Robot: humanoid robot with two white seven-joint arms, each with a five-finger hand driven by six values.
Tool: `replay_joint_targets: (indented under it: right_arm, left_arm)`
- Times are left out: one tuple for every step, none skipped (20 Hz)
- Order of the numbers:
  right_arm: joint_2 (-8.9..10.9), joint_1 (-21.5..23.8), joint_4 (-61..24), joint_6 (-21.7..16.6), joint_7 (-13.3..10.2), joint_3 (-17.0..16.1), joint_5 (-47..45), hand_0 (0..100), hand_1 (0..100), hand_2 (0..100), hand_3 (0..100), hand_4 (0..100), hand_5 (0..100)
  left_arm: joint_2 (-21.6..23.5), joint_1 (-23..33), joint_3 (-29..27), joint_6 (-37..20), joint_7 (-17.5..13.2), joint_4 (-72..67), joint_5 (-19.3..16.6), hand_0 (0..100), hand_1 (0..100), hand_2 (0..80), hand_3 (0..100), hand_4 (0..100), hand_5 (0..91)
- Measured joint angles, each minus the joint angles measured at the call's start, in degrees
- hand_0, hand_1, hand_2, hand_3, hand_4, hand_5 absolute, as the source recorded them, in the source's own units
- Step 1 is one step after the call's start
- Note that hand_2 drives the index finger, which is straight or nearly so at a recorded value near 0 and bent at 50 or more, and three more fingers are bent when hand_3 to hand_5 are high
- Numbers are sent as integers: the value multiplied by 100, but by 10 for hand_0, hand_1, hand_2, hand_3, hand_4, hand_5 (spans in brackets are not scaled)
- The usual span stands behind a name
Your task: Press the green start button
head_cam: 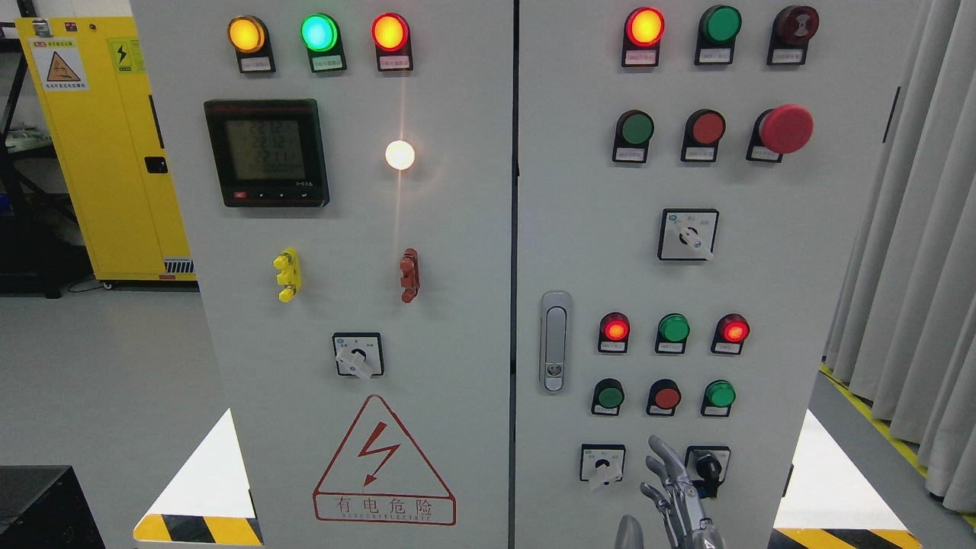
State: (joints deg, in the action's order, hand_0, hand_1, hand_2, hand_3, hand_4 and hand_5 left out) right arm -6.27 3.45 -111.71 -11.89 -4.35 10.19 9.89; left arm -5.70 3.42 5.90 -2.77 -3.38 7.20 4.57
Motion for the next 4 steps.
replay_joint_targets:
  right_arm:
    - [3, 11, -9, 0, 3, 12, -12, 765, 779, 0, 0, 0, 0]
    - [7, 19, -18, 0, 5, 24, -25, 764, 779, 0, 0, 0, 0]
    - [12, 29, -25, 0, 6, 39, -34, 755, 779, 0, 0, 0, 0]
    - [16, 37, -33, 0, 7, 55, -41, 755, 779, 0, 0, 0, 0]
  left_arm:
    - [0, 0, 0, 0, 0, 0, 0, 120, 556, 0, 0, 0, 0]
    - [0, 0, 0, 0, 0, 0, 0, 120, 556, 0, 0, 0, 0]
    - [0, 0, 0, 0, 0, 0, 0, 120, 556, 0, 0, 0, 0]
    - [0, 0, 0, 0, 0, 0, 0, 120, 556, 0, 0, 0, 0]
